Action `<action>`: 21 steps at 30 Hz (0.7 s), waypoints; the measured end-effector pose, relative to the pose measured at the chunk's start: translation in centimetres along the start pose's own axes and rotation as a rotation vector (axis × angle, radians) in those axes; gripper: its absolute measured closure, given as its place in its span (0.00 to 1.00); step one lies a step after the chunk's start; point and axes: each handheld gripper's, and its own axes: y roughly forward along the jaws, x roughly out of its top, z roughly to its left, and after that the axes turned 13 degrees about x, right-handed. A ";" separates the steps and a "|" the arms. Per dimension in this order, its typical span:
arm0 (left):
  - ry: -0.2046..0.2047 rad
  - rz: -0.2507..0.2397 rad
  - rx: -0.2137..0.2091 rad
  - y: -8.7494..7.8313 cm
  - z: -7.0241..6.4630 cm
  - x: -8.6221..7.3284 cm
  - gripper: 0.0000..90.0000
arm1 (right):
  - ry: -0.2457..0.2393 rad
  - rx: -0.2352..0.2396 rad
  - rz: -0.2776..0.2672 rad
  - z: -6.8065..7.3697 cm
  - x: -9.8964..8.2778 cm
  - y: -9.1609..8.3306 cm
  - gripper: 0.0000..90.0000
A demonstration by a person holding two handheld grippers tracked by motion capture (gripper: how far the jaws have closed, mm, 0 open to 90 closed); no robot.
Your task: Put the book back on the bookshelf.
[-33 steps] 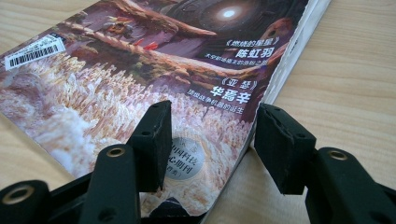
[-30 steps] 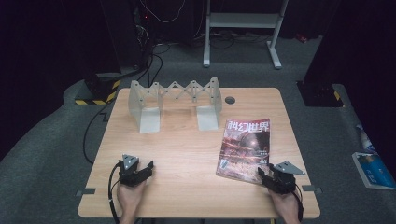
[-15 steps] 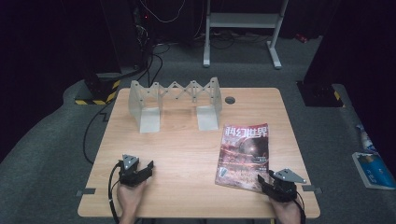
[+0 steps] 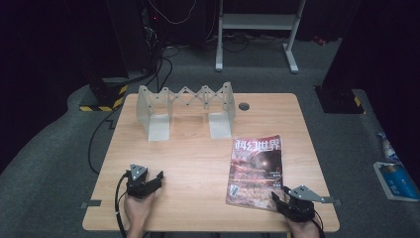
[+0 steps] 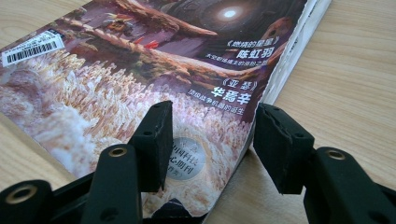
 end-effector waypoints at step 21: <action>0.003 0.003 -0.019 -0.1 -0.1 0.0 0.38 | -0.025 0.060 0.003 2.0 0.2 0.9 0.53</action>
